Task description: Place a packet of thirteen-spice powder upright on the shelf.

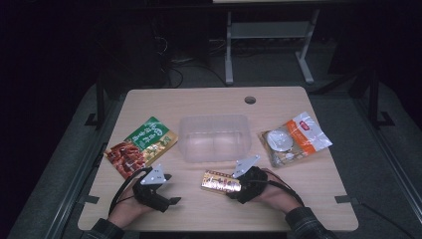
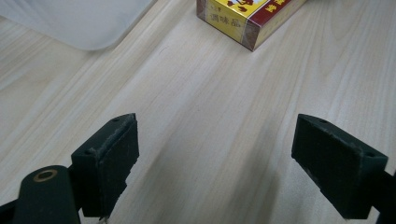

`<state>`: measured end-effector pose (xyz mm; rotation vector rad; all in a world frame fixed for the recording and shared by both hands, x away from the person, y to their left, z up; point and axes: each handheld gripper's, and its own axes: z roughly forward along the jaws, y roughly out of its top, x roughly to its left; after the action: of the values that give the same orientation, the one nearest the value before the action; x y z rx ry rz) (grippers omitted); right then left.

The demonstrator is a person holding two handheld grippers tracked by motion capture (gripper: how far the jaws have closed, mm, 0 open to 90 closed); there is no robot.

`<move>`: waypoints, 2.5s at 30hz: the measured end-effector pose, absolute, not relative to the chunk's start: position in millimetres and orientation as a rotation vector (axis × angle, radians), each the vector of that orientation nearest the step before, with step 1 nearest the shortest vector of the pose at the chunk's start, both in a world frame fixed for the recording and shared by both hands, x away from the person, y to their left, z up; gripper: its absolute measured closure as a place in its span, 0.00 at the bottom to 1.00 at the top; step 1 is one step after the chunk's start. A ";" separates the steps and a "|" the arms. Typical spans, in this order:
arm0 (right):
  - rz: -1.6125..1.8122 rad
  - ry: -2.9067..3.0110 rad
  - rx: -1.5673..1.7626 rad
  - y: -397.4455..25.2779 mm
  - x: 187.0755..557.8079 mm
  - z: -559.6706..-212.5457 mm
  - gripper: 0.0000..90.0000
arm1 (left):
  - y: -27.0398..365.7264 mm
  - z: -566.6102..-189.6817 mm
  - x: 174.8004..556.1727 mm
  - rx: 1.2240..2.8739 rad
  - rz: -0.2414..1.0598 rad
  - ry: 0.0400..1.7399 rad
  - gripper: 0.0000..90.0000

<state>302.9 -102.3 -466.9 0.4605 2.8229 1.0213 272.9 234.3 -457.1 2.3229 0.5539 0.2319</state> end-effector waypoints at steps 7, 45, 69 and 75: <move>1.046 2.834 0.469 -103.2 302.5 -464.0 0.35 | 236.9 -453.2 273.7 2.330 0.237 0.530 0.16; 1.203 2.846 0.176 -100.3 300.3 -425.5 0.35 | 195.8 -401.3 292.3 2.292 0.099 0.205 0.14; 1.303 2.852 0.145 -96.4 296.8 -417.6 0.35 | 157.8 -410.4 298.4 2.342 -0.001 0.093 0.15; 1.317 2.849 0.135 -96.7 296.3 -416.6 0.35 | 157.5 -411.1 298.2 2.329 -0.024 0.091 0.20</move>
<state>296.3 -96.7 -416.6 0.1346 2.8494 1.3167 298.2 157.5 -411.1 2.3287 0.0913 -0.0238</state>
